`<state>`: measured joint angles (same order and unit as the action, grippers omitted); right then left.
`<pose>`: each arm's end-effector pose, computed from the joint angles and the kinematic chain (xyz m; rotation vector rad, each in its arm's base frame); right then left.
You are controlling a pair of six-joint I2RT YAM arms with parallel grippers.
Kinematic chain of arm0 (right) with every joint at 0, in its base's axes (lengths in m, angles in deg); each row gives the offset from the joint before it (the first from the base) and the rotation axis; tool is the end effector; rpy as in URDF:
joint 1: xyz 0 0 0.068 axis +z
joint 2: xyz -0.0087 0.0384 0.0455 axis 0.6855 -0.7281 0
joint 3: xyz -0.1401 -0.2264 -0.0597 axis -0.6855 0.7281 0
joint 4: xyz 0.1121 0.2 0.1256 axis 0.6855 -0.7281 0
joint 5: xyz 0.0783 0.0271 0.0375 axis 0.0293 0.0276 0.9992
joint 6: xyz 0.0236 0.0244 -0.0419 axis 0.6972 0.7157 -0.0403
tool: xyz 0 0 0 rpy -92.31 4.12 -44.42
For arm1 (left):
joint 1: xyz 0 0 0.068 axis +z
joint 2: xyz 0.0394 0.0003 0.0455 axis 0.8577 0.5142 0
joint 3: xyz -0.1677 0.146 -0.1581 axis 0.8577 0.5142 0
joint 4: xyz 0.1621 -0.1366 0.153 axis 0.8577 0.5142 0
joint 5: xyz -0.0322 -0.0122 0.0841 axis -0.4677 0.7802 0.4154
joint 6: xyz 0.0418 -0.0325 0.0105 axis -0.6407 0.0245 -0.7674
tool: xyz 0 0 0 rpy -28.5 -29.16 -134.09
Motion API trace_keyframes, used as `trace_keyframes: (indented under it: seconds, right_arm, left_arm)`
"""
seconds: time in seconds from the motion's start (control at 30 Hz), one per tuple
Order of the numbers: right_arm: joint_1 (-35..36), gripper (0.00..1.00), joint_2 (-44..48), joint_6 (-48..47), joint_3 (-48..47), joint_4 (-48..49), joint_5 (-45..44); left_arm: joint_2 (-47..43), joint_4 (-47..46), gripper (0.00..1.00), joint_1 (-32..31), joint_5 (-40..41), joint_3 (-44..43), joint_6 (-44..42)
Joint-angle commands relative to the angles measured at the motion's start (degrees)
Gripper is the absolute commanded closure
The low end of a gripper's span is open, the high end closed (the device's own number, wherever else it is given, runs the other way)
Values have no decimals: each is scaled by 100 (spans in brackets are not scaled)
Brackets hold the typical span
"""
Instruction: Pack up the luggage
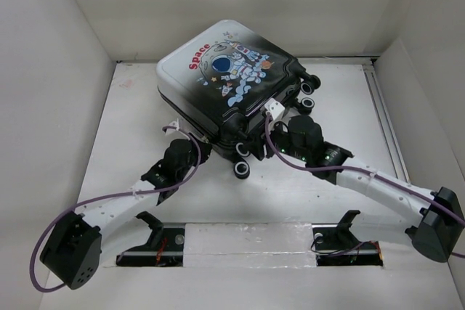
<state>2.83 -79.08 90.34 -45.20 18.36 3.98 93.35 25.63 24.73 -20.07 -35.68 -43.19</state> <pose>0.1832 0.1962 0.3036 -0.7659 1.7851 0.7018 0.1816 -0.1146 0.2128 -0.3612 1.9138 -0.7582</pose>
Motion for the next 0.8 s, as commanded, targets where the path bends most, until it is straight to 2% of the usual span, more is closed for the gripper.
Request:
trace_keyframes:
  seconds: [0.0, 0.03, 0.07, 0.1, 0.13, 0.27, 0.4, 0.53, 0.77]
  right_arm:
    - [-252, 84, 244, -366, 60, -1032, -568]
    - [-251, 52, 297, -366, -37, -1084, -567]
    - [-173, 33, 385, -366, -90, -1084, -567]
    - [-172, 3, 386, -366, -143, -1084, -497]
    - [-172, 0, 386, -366, -282, -1084, -496]
    - [-120, 0, 44, -366, -696, -1084, -277]
    - [-59, 0, -798, -366, -995, -961, -14]
    - [161, 0, -994, -314, -1057, -681, 189]
    - [645, 0, -117, -59, -1005, -627, -469]
  left_arm:
    - [-217, 641, 100, 383, 1247, 323, -60]
    - [-217, 641, 100, 383, 1247, 323, -60]
    - [-278, 588, 100, 383, 1247, 323, -130]
    - [-279, 588, 100, 383, 1247, 323, -130]
    - [-279, 536, 100, 383, 1247, 323, -182]
    - [-156, 482, 100, 383, 1194, 271, -183]
    - [-33, 298, 100, 383, 1089, 323, -236]
    - [-94, 236, 100, 383, 975, 385, -236]
    - [-296, 184, 100, 383, 922, 437, -393]
